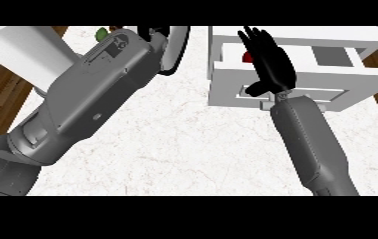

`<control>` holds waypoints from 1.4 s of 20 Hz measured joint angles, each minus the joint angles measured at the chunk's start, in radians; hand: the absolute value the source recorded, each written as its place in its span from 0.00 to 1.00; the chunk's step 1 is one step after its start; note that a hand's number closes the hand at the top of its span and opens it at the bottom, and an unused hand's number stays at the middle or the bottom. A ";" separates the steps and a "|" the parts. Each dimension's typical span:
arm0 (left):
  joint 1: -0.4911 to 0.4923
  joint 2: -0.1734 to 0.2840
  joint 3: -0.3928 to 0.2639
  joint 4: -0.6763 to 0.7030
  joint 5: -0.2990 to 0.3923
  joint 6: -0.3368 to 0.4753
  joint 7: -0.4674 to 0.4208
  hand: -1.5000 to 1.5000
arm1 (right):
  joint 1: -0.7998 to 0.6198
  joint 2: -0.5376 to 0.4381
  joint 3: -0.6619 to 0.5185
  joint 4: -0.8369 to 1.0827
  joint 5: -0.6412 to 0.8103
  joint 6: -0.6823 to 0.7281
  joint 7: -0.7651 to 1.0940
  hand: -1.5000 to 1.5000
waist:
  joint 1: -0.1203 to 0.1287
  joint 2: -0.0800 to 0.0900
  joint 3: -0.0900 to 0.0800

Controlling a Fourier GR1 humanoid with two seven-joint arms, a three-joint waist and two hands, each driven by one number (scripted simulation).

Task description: Pick up the can, place it into the drawer and close the drawer

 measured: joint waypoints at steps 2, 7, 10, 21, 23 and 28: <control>0.013 0.022 -0.001 -0.036 -0.009 0.004 0.021 0.00 | -0.034 -0.006 -0.012 0.072 0.020 -0.056 -0.009 0.00 | 0.004 -0.003 -0.004; 0.045 0.067 0.003 -0.110 -0.027 0.009 0.052 0.00 | -0.123 -0.017 -0.054 0.236 0.047 -0.174 -0.017 0.00 | 0.015 -0.003 -0.007; 0.061 0.092 0.012 -0.146 -0.032 0.006 0.073 0.00 | -0.170 -0.022 -0.079 0.321 0.054 -0.241 -0.026 0.00 | 0.019 0.000 -0.006; 0.102 0.154 0.025 -0.237 -0.067 -0.005 0.120 0.00 | -0.343 -0.051 -0.158 0.594 0.068 -0.409 -0.022 0.00 | 0.036 0.022 0.005; 0.115 0.167 0.029 -0.249 -0.072 -0.016 0.122 0.00 | -0.375 -0.062 -0.170 0.630 0.066 -0.418 -0.021 0.00 | 0.039 0.028 0.007; 0.126 0.179 0.031 -0.289 -0.083 -0.009 0.143 0.00 | -0.435 -0.089 -0.184 0.706 0.076 -0.419 -0.012 0.00 | 0.051 0.038 0.012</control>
